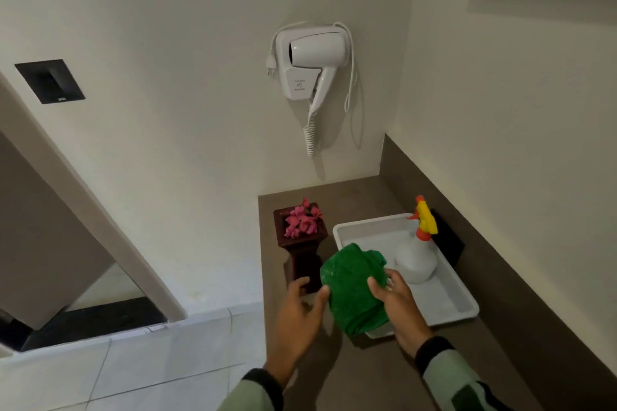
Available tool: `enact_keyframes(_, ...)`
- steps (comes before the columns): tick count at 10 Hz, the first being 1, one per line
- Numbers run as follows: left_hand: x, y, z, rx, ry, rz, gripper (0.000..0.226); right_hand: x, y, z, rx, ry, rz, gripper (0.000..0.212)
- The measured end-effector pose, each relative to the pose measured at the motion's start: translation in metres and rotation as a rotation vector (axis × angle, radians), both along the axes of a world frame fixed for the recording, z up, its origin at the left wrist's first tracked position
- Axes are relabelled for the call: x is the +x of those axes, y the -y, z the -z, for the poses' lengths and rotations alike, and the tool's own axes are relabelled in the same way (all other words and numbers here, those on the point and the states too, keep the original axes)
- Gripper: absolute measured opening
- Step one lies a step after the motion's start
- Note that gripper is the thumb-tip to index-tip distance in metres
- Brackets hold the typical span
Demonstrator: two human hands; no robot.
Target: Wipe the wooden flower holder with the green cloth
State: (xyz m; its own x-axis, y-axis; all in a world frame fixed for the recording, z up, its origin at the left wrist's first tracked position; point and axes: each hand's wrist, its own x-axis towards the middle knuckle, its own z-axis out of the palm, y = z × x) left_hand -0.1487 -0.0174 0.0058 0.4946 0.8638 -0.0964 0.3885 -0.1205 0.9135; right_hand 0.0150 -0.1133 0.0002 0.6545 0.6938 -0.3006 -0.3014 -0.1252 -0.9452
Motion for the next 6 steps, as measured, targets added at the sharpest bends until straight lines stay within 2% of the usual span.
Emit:
enact_keyframes(1, 0.051, 0.018, 0.000, -0.387, 0.227, 0.085, 0.061, 0.028, 0.018, 0.001, -0.035, -0.019, 0.042, 0.035)
enact_keyframes(2, 0.086, 0.023, 0.010, -0.219, 0.112, 0.085, 0.058, 0.047, 0.025, 0.006, -0.131, 0.186, 0.083, 0.047)
enact_keyframes(3, 0.102, 0.023, 0.026, 0.038, -0.183, 0.209, 0.055, 0.056, 0.026, 0.018, -0.374, 0.541, 0.091, 0.045)
enact_keyframes(4, 0.101, 0.020, 0.033, 0.513, -0.651, 0.371, 0.061, 0.057, 0.031, 0.031, -0.833, 0.959, -0.117, 0.055)
enact_keyframes(5, 0.094, 0.014, 0.030, 0.737, -0.659, 0.447, 0.061, 0.058, 0.028, 0.039, -0.960, 1.176, -0.206, 0.063)
enact_keyframes(6, 0.084, 0.006, 0.011, 0.954, -0.571, 0.516, 0.055, 0.059, 0.012, 0.027, -0.832, 1.332, -0.195, 0.046)
